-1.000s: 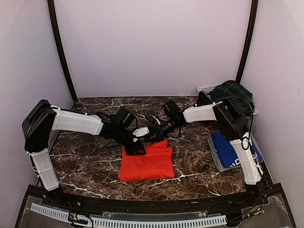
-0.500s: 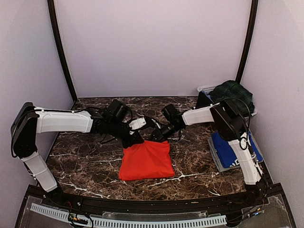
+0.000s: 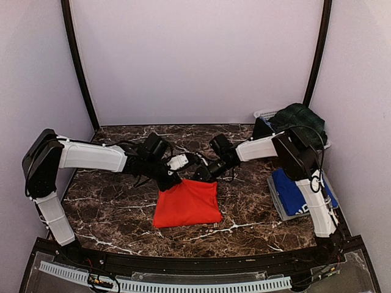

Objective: Fold and stack the mixed laundry pile
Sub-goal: Adjust the square-folded T-shirt at the center of the board.

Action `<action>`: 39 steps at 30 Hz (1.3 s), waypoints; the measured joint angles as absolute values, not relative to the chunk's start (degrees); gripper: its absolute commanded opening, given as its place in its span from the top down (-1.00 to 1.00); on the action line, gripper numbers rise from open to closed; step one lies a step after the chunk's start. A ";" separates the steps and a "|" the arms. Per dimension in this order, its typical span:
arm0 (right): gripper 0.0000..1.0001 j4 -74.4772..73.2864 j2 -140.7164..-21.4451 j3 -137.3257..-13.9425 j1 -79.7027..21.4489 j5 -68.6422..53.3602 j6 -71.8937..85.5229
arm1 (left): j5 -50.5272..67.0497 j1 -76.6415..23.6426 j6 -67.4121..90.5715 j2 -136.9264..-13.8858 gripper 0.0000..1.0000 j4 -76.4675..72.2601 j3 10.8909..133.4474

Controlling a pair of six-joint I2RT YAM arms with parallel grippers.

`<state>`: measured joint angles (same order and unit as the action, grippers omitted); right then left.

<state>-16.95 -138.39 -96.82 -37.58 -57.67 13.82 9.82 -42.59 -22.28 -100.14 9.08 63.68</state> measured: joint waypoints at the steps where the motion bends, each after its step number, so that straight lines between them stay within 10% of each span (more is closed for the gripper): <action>1: 0.58 -17.19 -137.93 -96.38 -37.50 -57.52 13.76 | 8.69 -42.57 -22.24 -101.23 0.96 8.78 63.68; 13: 0.21 -22.28 -121.49 -88.42 -29.50 -49.91 12.36 | 4.71 -41.60 -17.12 -100.38 0.33 7.42 62.83; 39: 0.20 -21.23 -114.26 -71.44 -30.85 -46.39 11.22 | 17.65 -29.82 19.81 -98.35 0.48 5.91 55.37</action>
<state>-21.23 -114.26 -71.44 -30.85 -46.39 11.22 17.65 -29.82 19.81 -98.35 5.91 55.37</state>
